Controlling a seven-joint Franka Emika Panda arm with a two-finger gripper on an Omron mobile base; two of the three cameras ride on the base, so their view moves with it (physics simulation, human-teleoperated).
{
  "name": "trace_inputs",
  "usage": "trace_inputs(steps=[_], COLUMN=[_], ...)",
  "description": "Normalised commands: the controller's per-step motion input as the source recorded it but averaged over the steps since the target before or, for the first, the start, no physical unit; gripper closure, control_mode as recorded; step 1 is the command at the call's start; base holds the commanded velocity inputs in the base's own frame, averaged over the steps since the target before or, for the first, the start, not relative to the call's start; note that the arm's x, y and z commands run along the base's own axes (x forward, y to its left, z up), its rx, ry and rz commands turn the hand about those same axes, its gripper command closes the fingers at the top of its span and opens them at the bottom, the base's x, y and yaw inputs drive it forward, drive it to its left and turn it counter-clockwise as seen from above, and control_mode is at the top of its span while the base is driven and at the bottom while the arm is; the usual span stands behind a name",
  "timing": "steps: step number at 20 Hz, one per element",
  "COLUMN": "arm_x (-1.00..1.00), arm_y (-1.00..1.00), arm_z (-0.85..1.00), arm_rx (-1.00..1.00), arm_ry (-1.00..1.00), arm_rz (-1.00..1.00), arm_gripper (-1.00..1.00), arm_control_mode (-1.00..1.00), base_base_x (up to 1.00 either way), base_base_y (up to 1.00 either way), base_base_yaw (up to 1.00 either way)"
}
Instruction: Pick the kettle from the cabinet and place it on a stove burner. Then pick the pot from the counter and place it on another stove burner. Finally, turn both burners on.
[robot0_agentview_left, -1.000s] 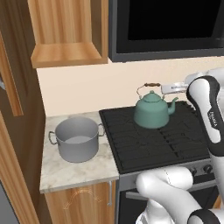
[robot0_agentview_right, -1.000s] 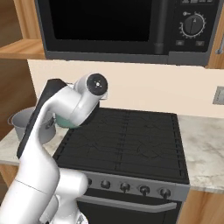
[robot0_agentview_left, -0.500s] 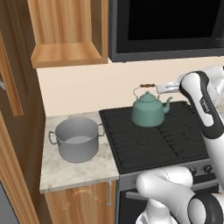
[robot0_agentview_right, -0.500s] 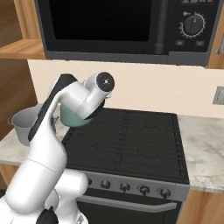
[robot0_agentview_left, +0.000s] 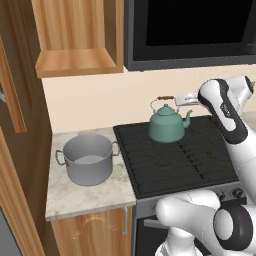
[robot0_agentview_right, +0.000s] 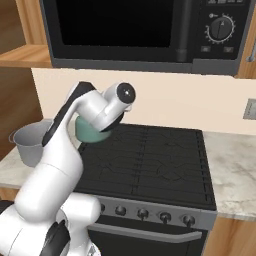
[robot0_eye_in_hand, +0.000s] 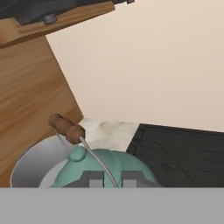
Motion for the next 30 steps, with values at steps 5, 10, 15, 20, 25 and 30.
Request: trace_inputs(steps=[5,10,15,20,25,30], arm_x=[0.39,0.38,0.36,0.26,0.22,0.26], arm_y=[-0.05,-0.01,0.0,0.0,0.0,-0.02], arm_z=[-0.2,-0.23,-0.26,-0.26,-0.23,-0.18], arm_rx=[0.0,0.0,0.0,0.0,0.0,0.0], arm_ry=[0.0,0.0,0.0,0.0,-0.01,-0.03], arm_rz=[0.0,0.0,0.0,0.02,0.02,0.02], arm_gripper=[1.0,1.0,1.0,1.0,1.0,1.0], arm_control_mode=[-1.0,-1.0,-1.0,-1.0,-1.0,-1.0], base_base_x=[0.0,0.0,0.0,0.0,0.0,0.0], base_base_y=[0.0,0.0,0.0,0.0,0.0,0.0], base_base_yaw=[0.0,0.0,0.0,0.0,0.0,0.0])
